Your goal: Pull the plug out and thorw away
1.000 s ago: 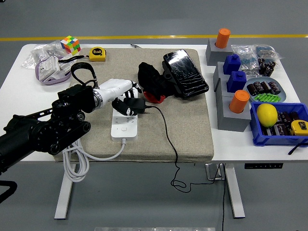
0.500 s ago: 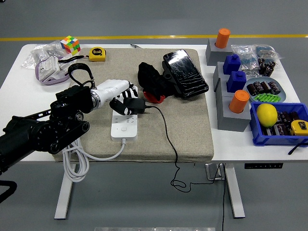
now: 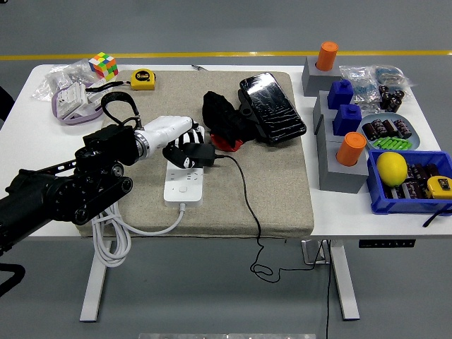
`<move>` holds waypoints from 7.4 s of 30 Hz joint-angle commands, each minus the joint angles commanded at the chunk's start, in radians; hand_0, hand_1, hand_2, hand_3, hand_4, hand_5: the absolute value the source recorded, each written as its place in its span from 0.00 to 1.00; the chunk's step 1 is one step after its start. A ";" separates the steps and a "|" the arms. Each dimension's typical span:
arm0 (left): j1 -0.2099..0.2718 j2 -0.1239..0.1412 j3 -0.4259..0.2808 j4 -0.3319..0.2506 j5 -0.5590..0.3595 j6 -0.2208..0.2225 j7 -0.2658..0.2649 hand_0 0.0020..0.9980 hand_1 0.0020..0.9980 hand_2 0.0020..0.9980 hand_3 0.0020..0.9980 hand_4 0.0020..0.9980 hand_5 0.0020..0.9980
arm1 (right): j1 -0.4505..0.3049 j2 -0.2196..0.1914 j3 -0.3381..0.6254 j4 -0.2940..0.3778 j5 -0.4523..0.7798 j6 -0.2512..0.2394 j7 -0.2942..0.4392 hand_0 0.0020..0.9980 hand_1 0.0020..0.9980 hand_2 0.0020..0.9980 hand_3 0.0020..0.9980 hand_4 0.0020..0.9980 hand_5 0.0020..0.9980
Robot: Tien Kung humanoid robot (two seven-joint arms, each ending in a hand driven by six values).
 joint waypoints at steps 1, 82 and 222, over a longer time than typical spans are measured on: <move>0.000 0.001 -0.005 -0.006 0.004 0.003 -0.003 0.28 0.32 0.37 0.48 0.72 0.00 | 0.000 0.000 0.000 0.000 0.000 0.000 0.000 0.62 0.66 0.69 0.64 0.99 0.53; 0.509 0.157 -0.371 -0.623 0.110 -0.089 0.165 0.12 0.15 0.19 0.87 0.49 0.00 | 0.002 -0.003 -0.002 0.002 -0.001 0.001 0.000 0.62 0.66 0.69 0.64 0.99 0.52; 0.562 0.111 -0.530 -0.605 0.142 -0.115 0.149 0.10 0.12 0.15 0.86 0.47 0.00 | -0.004 0.007 -0.001 0.004 0.001 0.000 0.002 0.62 0.66 0.68 0.64 0.99 0.53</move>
